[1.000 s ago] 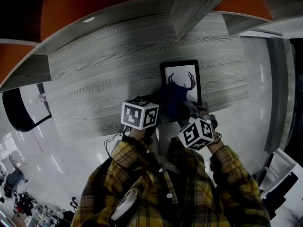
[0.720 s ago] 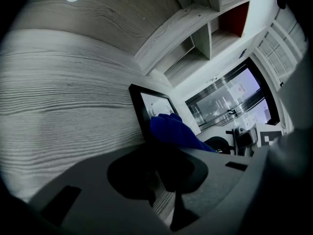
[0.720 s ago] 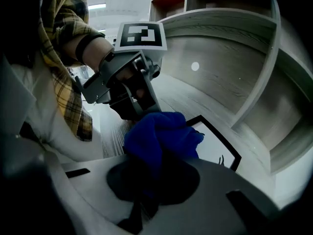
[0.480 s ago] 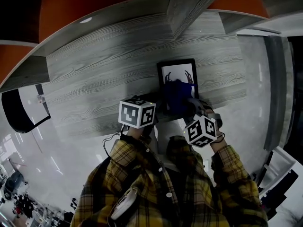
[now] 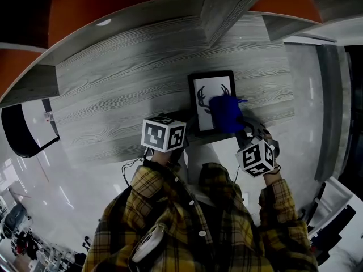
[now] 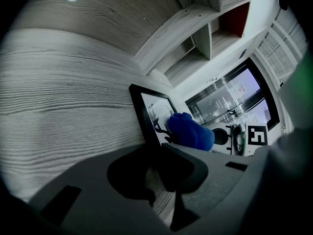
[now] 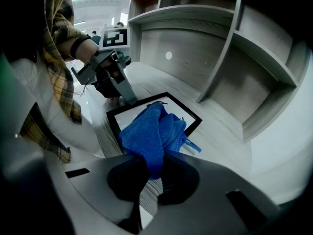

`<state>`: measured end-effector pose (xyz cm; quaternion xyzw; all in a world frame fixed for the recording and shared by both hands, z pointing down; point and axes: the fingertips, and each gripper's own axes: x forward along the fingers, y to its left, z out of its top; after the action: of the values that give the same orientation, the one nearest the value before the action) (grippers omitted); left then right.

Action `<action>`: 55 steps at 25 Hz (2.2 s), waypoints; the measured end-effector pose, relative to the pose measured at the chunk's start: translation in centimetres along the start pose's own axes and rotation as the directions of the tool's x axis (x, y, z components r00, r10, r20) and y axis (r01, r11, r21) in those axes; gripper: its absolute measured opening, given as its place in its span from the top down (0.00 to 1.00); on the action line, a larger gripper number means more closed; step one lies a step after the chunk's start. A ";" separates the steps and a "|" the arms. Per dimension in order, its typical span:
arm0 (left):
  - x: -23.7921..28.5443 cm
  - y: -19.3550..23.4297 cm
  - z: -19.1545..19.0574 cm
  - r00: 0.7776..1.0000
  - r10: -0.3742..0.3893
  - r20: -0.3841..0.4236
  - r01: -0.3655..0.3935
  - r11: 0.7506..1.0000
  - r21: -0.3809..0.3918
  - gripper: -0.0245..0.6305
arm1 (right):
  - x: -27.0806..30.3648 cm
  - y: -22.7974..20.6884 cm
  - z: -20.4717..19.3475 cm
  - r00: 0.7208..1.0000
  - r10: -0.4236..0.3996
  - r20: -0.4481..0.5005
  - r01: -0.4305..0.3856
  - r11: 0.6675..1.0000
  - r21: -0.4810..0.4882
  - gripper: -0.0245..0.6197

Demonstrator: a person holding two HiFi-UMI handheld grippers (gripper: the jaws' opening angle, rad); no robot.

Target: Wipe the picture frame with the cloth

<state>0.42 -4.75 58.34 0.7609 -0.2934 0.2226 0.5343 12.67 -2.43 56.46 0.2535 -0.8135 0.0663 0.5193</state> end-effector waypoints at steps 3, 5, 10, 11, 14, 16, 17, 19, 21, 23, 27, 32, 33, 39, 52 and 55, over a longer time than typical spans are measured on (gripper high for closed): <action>0.0 0.0 0.0 1.000 0.001 0.000 -0.001 1.000 0.001 0.85 | -0.3 -1.2 -2.0 0.999 -0.028 -0.040 0.030 0.998 0.048 0.91; 0.0 0.1 0.0 1.000 0.002 0.000 -0.002 1.000 0.002 0.85 | 0.1 -1.7 -3.4 0.998 -0.030 -0.063 0.035 0.996 0.079 0.91; 0.1 0.1 0.0 1.000 -0.007 -0.001 0.007 1.000 0.000 0.85 | -0.6 -2.6 -3.0 0.999 -0.042 -0.010 0.044 0.981 0.187 0.91; 0.1 0.1 0.0 1.000 -0.006 0.000 0.006 1.000 0.002 0.85 | -1.1 -2.8 -2.3 0.999 -0.047 0.019 0.042 0.977 0.209 0.91; -0.3 0.2 -0.2 1.000 0.004 0.004 -0.005 1.000 0.011 0.85 | -3.3 -3.2 -0.1 0.991 -0.062 0.120 0.025 0.957 0.289 0.91; -1.3 0.1 0.2 1.000 0.014 0.021 -0.014 1.000 0.018 0.85 | -5.1 -3.6 1.4 0.980 -0.080 0.181 0.014 0.940 0.342 0.91; -1.8 0.1 0.9 0.999 0.015 0.041 -0.016 1.000 0.022 0.85 | -5.9 -4.1 2.3 0.972 -0.094 0.214 0.010 0.932 0.363 0.91; -3.2 -0.2 2.9 0.996 0.010 0.093 -0.013 0.999 0.038 0.84 | -7.3 -5.4 4.4 0.949 -0.124 0.289 -0.002 0.917 0.399 0.91; -5.0 -1.4 4.4 0.990 -0.016 0.144 0.008 0.998 0.055 0.85 | -9.2 -6.0 6.4 0.922 -0.146 0.360 -0.030 0.897 0.440 0.91; -7.3 -3.3 6.2 0.975 -0.055 0.214 0.039 0.996 0.078 0.85 | -11.2 -6.4 8.8 0.884 -0.161 0.438 -0.076 0.876 0.477 0.91; -12.2 -7.1 10.5 0.923 -0.119 0.367 0.066 0.986 0.154 0.85 | -15.2 -7.6 14.8 0.778 -0.187 0.600 -0.166 0.860 0.483 0.91; -18.5 -11.7 13.9 0.852 -0.135 0.506 -0.003 0.965 0.261 0.93 | -19.8 -8.2 21.6 0.650 -0.187 0.736 -0.211 0.887 0.411 0.91; -19.7 -12.6 14.3 0.836 -0.140 0.530 -0.018 0.959 0.283 0.95 | -20.6 -8.2 22.6 0.630 -0.185 0.754 -0.217 0.891 0.400 0.91; -25.4 -16.7 16.2 0.748 -0.188 0.636 -0.085 0.924 0.373 0.96 | -23.8 -7.6 26.9 0.539 -0.142 0.830 -0.258 0.911 0.323 0.91; -26.9 -17.6 16.8 0.716 -0.204 0.667 -0.122 0.905 0.408 0.96 | -24.2 -7.2 27.9 0.536 -0.125 0.835 -0.244 0.924 0.295 0.91; -27.0 -17.5 17.0 0.717 -0.196 0.668 -0.132 0.904 0.407 0.96 | -24.0 -7.3 27.9 0.541 -0.124 0.832 -0.247 0.922 0.298 0.91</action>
<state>-6.86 -10.65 23.22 0.8907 -0.4026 -0.0307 0.2087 1.60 -10.85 21.62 0.3201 -0.9407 0.1123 0.0044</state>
